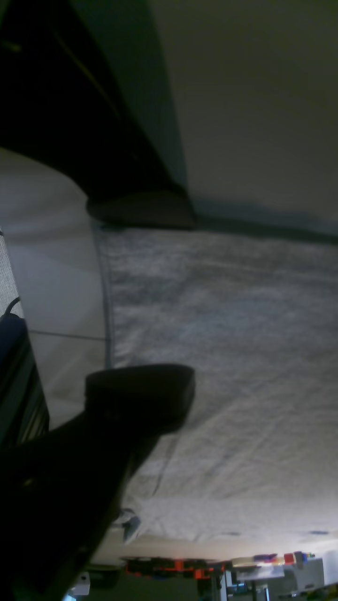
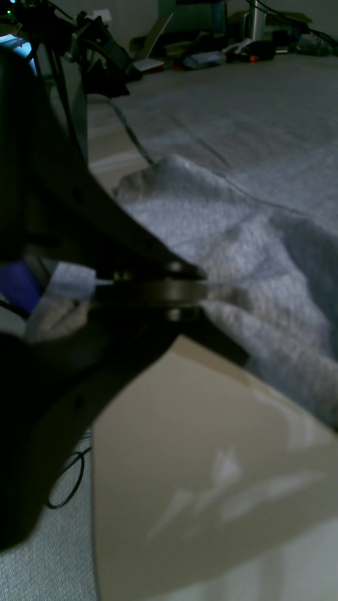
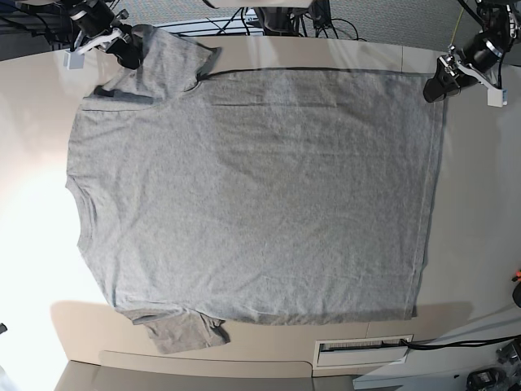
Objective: Fold the T-shirt properly
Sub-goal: 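Close both grippers on the shirt's shoulder-side corners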
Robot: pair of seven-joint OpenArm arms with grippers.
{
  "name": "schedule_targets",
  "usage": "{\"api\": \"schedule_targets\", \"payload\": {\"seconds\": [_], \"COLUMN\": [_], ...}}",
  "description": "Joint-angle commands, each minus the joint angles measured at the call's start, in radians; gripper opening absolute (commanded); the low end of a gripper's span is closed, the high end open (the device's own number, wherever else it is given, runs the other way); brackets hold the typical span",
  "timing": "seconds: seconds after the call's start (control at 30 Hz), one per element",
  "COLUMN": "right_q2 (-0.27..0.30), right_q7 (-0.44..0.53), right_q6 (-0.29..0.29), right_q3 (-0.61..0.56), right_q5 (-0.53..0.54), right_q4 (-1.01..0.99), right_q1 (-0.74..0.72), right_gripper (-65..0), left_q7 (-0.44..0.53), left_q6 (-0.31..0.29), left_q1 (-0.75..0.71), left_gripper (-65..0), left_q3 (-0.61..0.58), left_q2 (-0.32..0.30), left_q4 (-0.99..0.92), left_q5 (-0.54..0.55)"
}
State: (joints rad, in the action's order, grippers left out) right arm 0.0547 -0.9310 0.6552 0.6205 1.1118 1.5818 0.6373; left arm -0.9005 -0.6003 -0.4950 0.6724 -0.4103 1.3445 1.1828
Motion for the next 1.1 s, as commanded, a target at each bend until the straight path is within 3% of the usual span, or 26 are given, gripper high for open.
{"api": "schedule_targets", "payload": {"seconds": [0.0, 0.2, 0.3, 0.47, 0.67, 0.8, 0.97, 1.07], "right_q2": [0.006, 0.006, 0.006, 0.006, 0.006, 0.006, 0.006, 0.006], "right_q7": [-0.004, -0.004, -0.004, -0.004, -0.004, -0.004, 0.016, 0.023], "right_q6": [0.003, 0.003, 0.003, 0.043, 0.043, 0.043, 0.043, 0.043], "right_q3": [0.002, 0.002, 0.002, 0.002, 0.002, 0.002, 0.002, 0.002], "right_q5": [-0.005, -0.005, -0.005, -0.002, 0.018, 0.018, 0.017, 0.018], "right_q4": [0.006, 0.006, 0.006, 0.006, 0.006, 0.006, 0.006, 0.006], "right_q1": [0.011, 0.011, 0.011, 0.011, 0.011, 0.011, 0.011, 0.011], "right_gripper": [-65.0, -65.0, -65.0, -65.0, -65.0, -65.0, -65.0, -65.0], "left_q7": [-0.103, -0.201, -0.199, -0.184, -0.151, -0.142, -0.085, -0.076], "left_q6": [0.027, -0.028, -0.029, -0.029, -0.028, -0.025, -0.026, -0.029], "left_q1": [-0.015, -0.021, -0.02, -0.02, -0.02, -0.02, -0.017, -0.005], "left_gripper": [-20.6, -20.6, -21.5, -30.8, -33.0, -42.8, -64.0, -65.0], "left_q3": [-0.013, -0.013, -0.013, -0.013, -0.013, -0.013, -0.013, -0.013], "left_q2": [-0.002, -0.003, -0.003, -0.003, -0.003, -0.003, -0.003, -0.003], "left_q4": [-0.005, -0.005, -0.005, -0.005, -0.005, -0.005, -0.005, -0.005], "left_q5": [-0.07, 0.011, 0.012, 0.029, 0.021, 0.022, 0.021, 0.021]}}
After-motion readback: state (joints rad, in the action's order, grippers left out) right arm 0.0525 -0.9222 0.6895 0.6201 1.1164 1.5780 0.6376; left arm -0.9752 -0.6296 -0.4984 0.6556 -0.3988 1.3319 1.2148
